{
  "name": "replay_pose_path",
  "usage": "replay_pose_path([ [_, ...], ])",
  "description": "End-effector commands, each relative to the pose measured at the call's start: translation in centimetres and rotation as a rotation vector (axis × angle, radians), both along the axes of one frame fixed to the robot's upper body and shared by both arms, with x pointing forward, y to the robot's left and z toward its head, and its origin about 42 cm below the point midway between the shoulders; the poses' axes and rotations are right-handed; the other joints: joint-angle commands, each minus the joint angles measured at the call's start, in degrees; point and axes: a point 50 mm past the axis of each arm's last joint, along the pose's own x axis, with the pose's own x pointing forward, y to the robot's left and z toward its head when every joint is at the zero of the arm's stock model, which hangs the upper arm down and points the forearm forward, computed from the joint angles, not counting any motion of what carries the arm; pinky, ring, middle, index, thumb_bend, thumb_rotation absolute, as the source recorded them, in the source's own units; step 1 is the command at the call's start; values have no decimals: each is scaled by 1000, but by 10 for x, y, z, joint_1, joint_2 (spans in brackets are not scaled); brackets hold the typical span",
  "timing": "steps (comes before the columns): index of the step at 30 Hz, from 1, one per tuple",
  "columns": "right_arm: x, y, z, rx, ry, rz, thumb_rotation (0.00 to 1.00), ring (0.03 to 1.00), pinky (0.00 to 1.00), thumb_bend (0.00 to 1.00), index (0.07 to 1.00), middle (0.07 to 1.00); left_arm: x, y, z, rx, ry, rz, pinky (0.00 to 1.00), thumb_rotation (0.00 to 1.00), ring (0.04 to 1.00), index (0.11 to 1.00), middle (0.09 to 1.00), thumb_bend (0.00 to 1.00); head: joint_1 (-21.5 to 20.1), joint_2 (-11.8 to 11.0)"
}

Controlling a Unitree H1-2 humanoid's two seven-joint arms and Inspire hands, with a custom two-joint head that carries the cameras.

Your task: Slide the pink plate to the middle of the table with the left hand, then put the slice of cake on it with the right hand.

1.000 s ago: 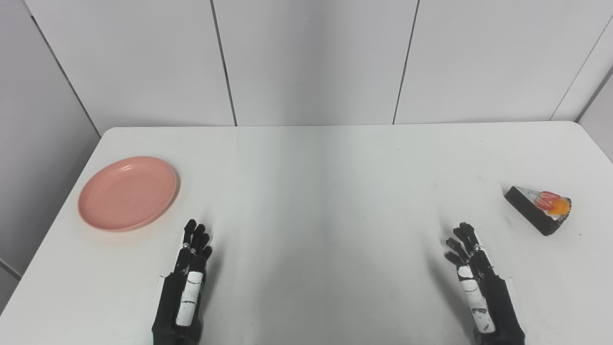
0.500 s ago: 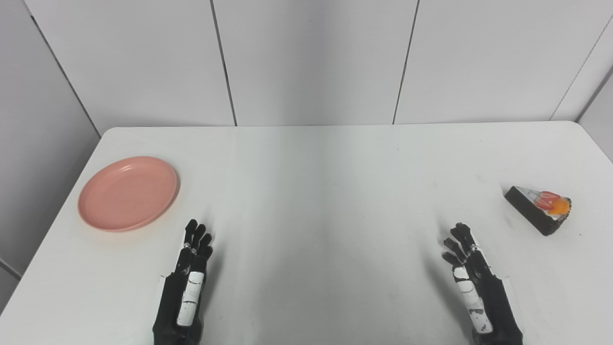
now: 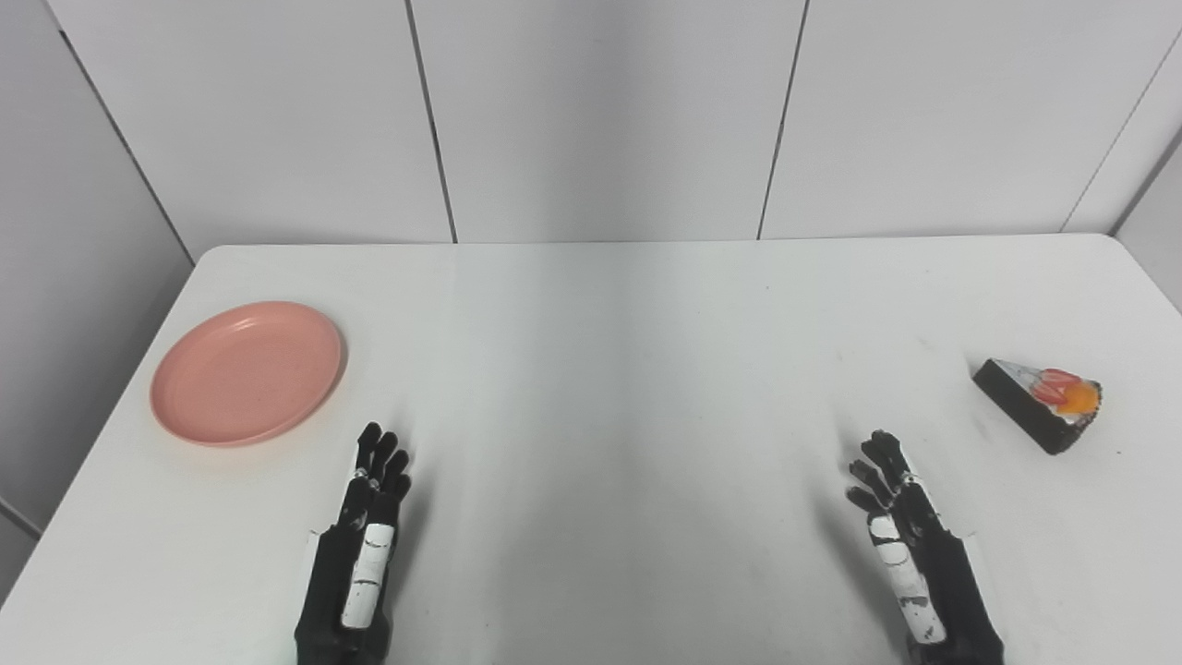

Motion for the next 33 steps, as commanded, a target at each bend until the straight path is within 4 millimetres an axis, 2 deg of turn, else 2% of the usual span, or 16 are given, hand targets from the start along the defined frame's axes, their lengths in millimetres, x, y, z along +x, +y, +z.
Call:
replay_pose_path([
  [1, 0, -2, 7, 4, -40, 4, 903, 896, 872, 811, 932, 934, -1, -1, 2, 8, -15, -21, 1000, 808, 992, 1000, 1000, 786, 0, -1],
  [7, -2, -12, -1, 12, -35, 7, 900, 899, 879, 821, 931, 935, -3, -8, -4, 25, -17, -29, 1000, 814, 996, 1000, 1000, 778, 35, -24],
  [12, -5, -23, -10, -3, -29, 2, 908, 891, 870, 813, 932, 930, -4, -17, -11, 14, -19, -37, 1000, 806, 1000, 1000, 1000, 789, 62, -53],
  [15, -7, -27, -16, -10, -27, -1, 912, 884, 865, 811, 931, 923, -5, -18, -15, 20, -29, -38, 1000, 814, 1000, 1000, 1000, 765, 67, -75],
  [16, -7, -28, -18, -12, -27, -1, 913, 883, 865, 812, 931, 921, -6, -19, -16, 21, -32, -39, 1000, 817, 1000, 1000, 1000, 759, 67, -75],
  [17, -7, -29, -20, -12, -27, -1, 913, 882, 862, 814, 931, 918, -6, -19, -18, 23, -33, -39, 1000, 823, 1000, 1000, 1000, 753, 72, -88],
  [18, -8, -30, -22, -12, -27, -1, 912, 880, 860, 816, 930, 916, -6, -20, -20, 25, -34, -39, 1000, 827, 1000, 1000, 1000, 751, 72, -88],
  [22, -9, -33, -30, -6, -29, 2, 909, 882, 864, 812, 928, 920, -8, -22, -26, 40, -32, -39, 998, 842, 1000, 1000, 1000, 742, 94, -115],
  [33, -6, -42, -44, -5, -25, 3, 944, 892, 894, 814, 940, 930, -6, -31, -38, 48, -41, -45, 978, 812, 996, 1000, 1000, 743, 126, -153],
])
